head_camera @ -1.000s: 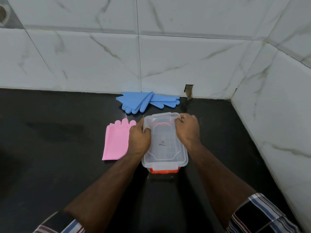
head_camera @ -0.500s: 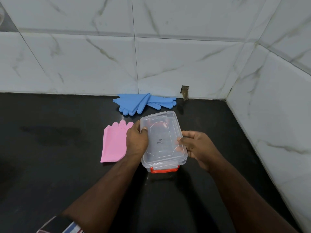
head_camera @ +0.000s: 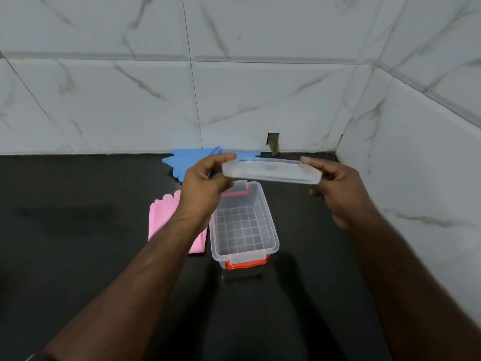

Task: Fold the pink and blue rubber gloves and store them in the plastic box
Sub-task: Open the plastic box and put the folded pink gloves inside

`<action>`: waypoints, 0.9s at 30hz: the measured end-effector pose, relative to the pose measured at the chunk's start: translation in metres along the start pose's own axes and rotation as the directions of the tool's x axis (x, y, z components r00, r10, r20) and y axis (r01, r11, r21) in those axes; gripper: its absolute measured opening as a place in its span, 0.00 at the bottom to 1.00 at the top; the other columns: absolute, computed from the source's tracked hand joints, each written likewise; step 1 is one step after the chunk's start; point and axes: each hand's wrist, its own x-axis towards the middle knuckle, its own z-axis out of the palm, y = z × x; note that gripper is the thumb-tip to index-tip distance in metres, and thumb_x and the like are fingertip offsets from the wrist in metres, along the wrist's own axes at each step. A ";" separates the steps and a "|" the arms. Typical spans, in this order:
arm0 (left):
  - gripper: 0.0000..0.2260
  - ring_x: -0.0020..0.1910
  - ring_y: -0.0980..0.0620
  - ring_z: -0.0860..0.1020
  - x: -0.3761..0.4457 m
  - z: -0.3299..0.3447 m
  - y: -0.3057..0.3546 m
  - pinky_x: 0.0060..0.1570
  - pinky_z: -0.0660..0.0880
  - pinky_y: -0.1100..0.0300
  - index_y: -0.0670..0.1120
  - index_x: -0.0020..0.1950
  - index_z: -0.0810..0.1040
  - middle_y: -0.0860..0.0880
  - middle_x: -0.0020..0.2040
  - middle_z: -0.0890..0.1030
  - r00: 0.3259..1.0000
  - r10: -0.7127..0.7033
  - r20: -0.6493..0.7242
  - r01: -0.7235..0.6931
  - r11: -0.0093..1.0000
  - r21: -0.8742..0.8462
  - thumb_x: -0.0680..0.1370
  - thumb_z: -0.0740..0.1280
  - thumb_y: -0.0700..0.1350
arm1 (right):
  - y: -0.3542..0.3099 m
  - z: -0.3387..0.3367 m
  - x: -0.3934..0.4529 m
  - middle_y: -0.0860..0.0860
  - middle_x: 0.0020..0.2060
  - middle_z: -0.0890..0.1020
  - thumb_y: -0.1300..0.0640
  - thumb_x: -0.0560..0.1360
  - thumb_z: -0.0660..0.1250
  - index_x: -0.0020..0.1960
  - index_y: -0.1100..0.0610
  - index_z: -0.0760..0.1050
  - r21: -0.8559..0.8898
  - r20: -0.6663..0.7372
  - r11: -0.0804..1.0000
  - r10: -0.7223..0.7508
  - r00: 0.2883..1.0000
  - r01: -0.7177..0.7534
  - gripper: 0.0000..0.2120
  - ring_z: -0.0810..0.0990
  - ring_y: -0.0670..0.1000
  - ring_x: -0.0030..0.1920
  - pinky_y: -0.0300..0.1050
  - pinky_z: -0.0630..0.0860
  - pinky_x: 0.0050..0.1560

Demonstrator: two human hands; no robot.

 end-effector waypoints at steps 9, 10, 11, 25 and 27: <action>0.13 0.53 0.51 0.83 -0.015 0.043 -0.027 0.54 0.81 0.57 0.48 0.56 0.84 0.49 0.55 0.84 0.965 -0.202 0.165 0.183 0.975 0.125 0.79 0.66 0.34 | 0.032 -0.042 0.008 0.51 0.51 0.84 0.61 0.75 0.70 0.65 0.50 0.76 0.096 -0.038 0.948 0.308 0.951 -0.303 0.20 0.83 0.54 0.41 0.45 0.80 0.36; 0.12 0.54 0.53 0.83 -0.014 0.046 -0.029 0.56 0.81 0.56 0.49 0.56 0.84 0.50 0.56 0.84 0.961 -0.212 0.177 0.185 0.970 0.156 0.79 0.66 0.35 | 0.039 -0.045 0.010 0.50 0.51 0.83 0.61 0.74 0.71 0.66 0.48 0.74 0.064 -0.078 0.952 0.305 0.949 -0.301 0.22 0.83 0.54 0.41 0.46 0.79 0.38; 0.12 0.54 0.54 0.83 -0.013 0.047 -0.031 0.57 0.81 0.56 0.51 0.56 0.84 0.52 0.56 0.84 0.959 -0.216 0.182 0.183 0.966 0.183 0.80 0.67 0.36 | 0.047 -0.047 0.012 0.50 0.50 0.84 0.60 0.74 0.72 0.66 0.49 0.75 0.038 -0.112 0.953 0.305 0.946 -0.302 0.21 0.83 0.54 0.40 0.48 0.80 0.39; 0.10 0.46 0.56 0.84 -0.007 0.024 -0.043 0.42 0.82 0.65 0.50 0.59 0.83 0.55 0.54 0.83 0.990 -0.140 0.033 0.123 0.939 0.320 0.80 0.67 0.41 | 0.151 -0.057 0.021 0.55 0.38 0.85 0.59 0.74 0.68 0.56 0.58 0.82 -0.382 -0.280 0.840 0.291 0.915 -0.384 0.12 0.81 0.53 0.33 0.52 0.81 0.45; 0.09 0.46 0.57 0.84 -0.009 0.020 -0.042 0.44 0.82 0.63 0.51 0.58 0.83 0.55 0.53 0.83 0.993 -0.117 0.033 0.099 0.932 0.350 0.80 0.67 0.42 | 0.151 -0.055 0.019 0.55 0.42 0.86 0.57 0.73 0.69 0.54 0.57 0.84 -0.478 -0.298 0.797 0.249 0.922 -0.370 0.11 0.84 0.56 0.41 0.52 0.80 0.50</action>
